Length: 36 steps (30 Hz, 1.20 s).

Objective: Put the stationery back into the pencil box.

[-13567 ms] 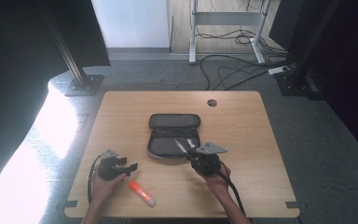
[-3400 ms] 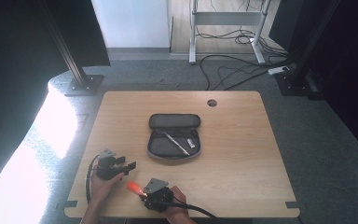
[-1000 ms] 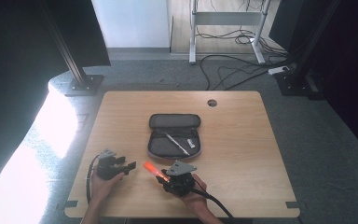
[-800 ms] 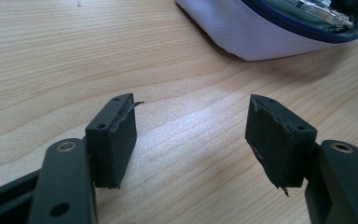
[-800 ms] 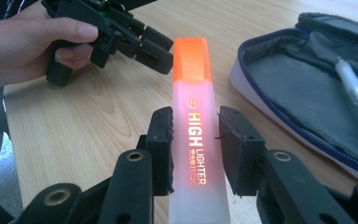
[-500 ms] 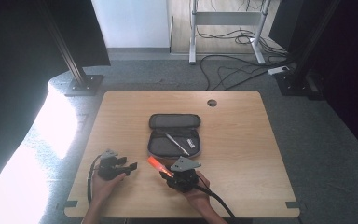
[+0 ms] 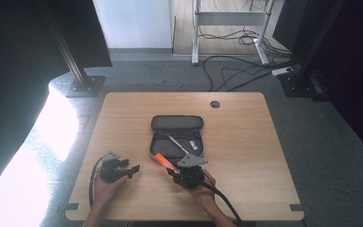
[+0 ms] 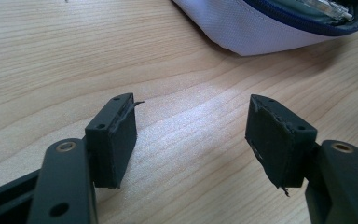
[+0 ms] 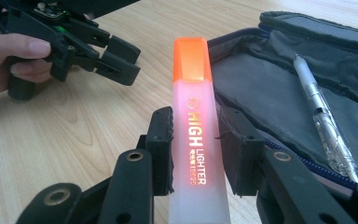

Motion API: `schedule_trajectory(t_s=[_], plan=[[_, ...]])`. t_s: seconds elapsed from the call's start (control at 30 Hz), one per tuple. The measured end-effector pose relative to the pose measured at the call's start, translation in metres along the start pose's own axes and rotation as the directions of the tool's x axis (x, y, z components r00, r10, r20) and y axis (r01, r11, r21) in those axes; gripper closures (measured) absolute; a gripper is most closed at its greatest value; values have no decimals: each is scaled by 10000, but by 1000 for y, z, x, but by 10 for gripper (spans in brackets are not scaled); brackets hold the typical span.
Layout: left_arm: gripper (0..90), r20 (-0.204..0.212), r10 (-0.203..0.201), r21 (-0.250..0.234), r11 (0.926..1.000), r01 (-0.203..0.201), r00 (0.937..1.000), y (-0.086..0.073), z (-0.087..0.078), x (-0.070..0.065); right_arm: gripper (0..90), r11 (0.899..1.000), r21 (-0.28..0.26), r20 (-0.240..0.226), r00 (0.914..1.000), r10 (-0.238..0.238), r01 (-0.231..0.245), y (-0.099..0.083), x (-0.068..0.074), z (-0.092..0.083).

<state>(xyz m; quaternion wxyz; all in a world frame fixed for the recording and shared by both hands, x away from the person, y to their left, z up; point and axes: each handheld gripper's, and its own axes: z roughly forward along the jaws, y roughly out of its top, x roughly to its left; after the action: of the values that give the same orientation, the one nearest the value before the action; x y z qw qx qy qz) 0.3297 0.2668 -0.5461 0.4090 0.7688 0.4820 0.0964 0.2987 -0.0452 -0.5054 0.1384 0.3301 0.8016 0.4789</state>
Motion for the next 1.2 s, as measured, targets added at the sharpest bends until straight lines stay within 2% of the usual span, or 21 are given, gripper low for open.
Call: schedule_trajectory(t_s=[0.27, 0.43, 0.7, 1.2], plan=[[339, -6, -2, -20, 10000, 2, 10000, 0, 0, 0, 654, 9999, -20, 50, 9999, -140, 140, 3, -6, 4], [339, 6, -16, -34, 10000, 16, 10000, 0, 0, 0, 654, 9998, -118, 172, 9997, -169, 171, 11, -14, 3], [339, 11, -13, -37, 10000, 13, 10000, 0, 0, 0, 654, 9992, -108, 368, 9986, -386, 390, 22, -20, 5], [339, 45, -18, -51, 10000, 19, 10000, 0, 1, 1, 654, 9991, 100, 550, 9977, -409, 404, 32, -34, 21]])
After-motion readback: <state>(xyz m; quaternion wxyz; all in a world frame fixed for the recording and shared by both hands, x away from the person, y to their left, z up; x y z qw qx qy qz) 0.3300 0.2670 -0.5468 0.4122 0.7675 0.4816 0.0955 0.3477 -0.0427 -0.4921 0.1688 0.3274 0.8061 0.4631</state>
